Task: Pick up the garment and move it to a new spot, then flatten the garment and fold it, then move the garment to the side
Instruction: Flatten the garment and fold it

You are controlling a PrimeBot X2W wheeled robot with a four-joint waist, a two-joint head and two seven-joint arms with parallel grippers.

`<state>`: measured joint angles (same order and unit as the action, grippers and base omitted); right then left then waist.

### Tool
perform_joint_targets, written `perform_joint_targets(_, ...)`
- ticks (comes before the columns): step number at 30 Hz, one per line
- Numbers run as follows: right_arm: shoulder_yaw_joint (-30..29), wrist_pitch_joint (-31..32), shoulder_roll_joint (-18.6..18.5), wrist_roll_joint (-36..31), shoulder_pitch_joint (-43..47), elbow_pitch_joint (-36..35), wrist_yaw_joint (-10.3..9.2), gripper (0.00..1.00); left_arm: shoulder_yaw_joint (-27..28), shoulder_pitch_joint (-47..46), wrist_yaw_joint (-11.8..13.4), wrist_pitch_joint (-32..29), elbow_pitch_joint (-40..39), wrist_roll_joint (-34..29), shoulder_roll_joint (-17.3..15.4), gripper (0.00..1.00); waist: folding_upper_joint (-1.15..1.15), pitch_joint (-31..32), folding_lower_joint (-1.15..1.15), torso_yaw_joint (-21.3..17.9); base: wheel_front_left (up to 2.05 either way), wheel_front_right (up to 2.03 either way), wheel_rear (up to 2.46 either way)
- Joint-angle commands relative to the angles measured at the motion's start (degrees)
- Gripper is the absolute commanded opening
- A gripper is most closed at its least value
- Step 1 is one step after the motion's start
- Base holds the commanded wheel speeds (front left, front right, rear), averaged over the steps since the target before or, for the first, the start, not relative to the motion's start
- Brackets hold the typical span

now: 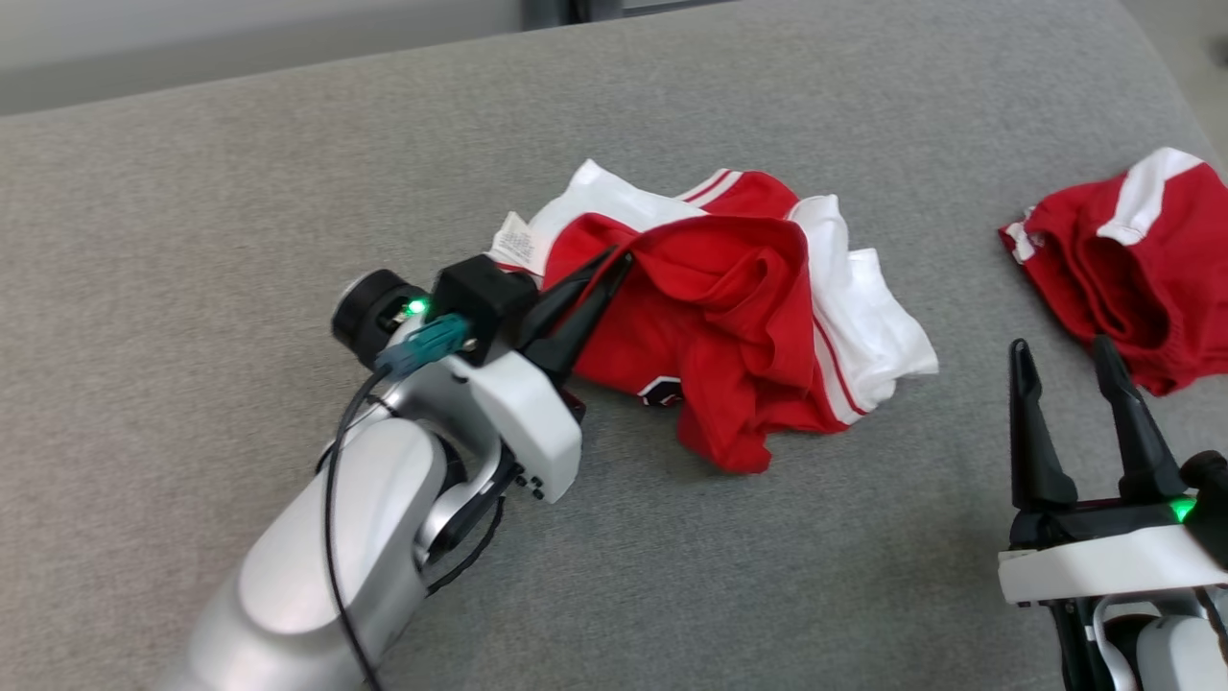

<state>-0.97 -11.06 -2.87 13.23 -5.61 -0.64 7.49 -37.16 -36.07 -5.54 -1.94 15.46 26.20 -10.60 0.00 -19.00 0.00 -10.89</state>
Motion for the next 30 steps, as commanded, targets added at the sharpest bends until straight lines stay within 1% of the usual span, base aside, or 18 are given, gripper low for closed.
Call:
perform_joint_targets(1, -0.43, -0.12, -0.20, -0.13, -0.50, -0.05, 0.01, 1.00, 0.50, 1.06, 0.58, 0.49, -1.34, -0.62, -0.88, 0.00, 0.00, 0.41, 0.00, 1.15, 0.00, 0.00, 0.00)
perform_joint_targets(5, -1.81, 0.47, -0.19, -0.71, -0.21, -1.04, 0.01, 1.00, 3.30, 5.99, 3.02, 1.18, -9.48, 0.63, -5.06, 0.00, 0.00, 0.89, 0.00, 3.59, 0.00, 0.00, 0.00)
perform_joint_targets(10, -3.56, 1.64, -0.20, -1.00, 0.44, -2.30, 0.01, 1.00, 8.09, 14.43, 7.21, 0.98, -17.32, 3.39, -10.07, 0.00, 0.00, 1.39, 0.00, 6.32, 0.00, 0.00, 0.00)
perform_joint_targets(11, -3.93, 2.15, -0.25, -1.07, 0.64, -2.83, 0.01, 1.00, 10.01, 17.56, 8.45, 1.10, -18.97, 4.75, -11.60, 0.00, 0.00, 1.59, 0.00, 7.33, 0.00, 0.00, 0.00)
perform_joint_targets(14, -4.13, 2.87, -0.61, -0.64, 0.56, -3.01, 0.01, 1.00, 12.44, 21.55, 9.97, 1.56, -19.80, 6.87, -12.95, 0.00, 0.00, 1.92, 0.00, 8.44, 0.00, 0.00, 0.00)
perform_joint_targets(16, -4.19, 3.19, -0.86, -0.15, 0.36, -2.98, 0.01, 1.00, 13.78, 23.42, 10.67, 2.06, -19.75, 8.35, -13.09, 0.00, 0.00, 2.04, 0.00, 9.04, 0.00, 0.00, 0.00)
perform_joint_targets(20, -4.19, 3.72, -0.98, 0.14, 0.27, -3.05, 0.01, 1.00, 15.81, 25.41, 10.25, 3.43, -17.05, 11.27, -12.86, 0.00, 0.00, 2.20, 0.00, 9.96, 0.00, 0.00, 0.00)
perform_joint_targets(21, -4.27, 3.88, -1.04, 0.24, 0.30, -3.04, 0.01, 1.00, 16.43, 25.62, 10.12, 4.31, -16.28, 12.13, -12.33, 0.11, 0.00, 2.28, 0.00, 10.10, 0.00, 0.00, 0.00)
perform_joint_targets(22, -4.28, 3.84, -1.07, 0.35, 0.34, -3.00, 0.01, 1.00, 16.86, 25.78, 10.11, 4.83, -15.11, 12.63, -11.99, 0.84, 0.00, 2.41, 0.00, 10.23, 0.00, 0.00, 0.00)
perform_joint_targets(23, -4.25, 3.94, -1.09, 0.45, 0.38, -2.96, 0.01, 1.00, 17.47, 25.82, 10.14, 5.64, -13.68, 12.81, -12.07, 1.00, 0.00, 2.57, 0.00, 10.26, 0.00, 0.00, 0.00)
perform_joint_targets(26, -4.08, 4.38, -1.06, 0.38, 0.76, -2.98, 0.01, 1.00, 19.28, 25.96, 10.89, 8.36, -10.54, 13.69, -11.15, 1.00, 0.00, 3.29, 0.00, 10.27, 0.00, 0.00, 0.00)
perform_joint_targets(30, -4.05, 4.29, -1.02, 0.14, 1.33, -3.11, 0.01, 1.00, 22.24, 26.19, 13.46, 12.77, -8.37, 13.26, -10.39, 1.00, 0.00, 4.59, 0.00, 10.25, 0.00, 0.00, 0.00)
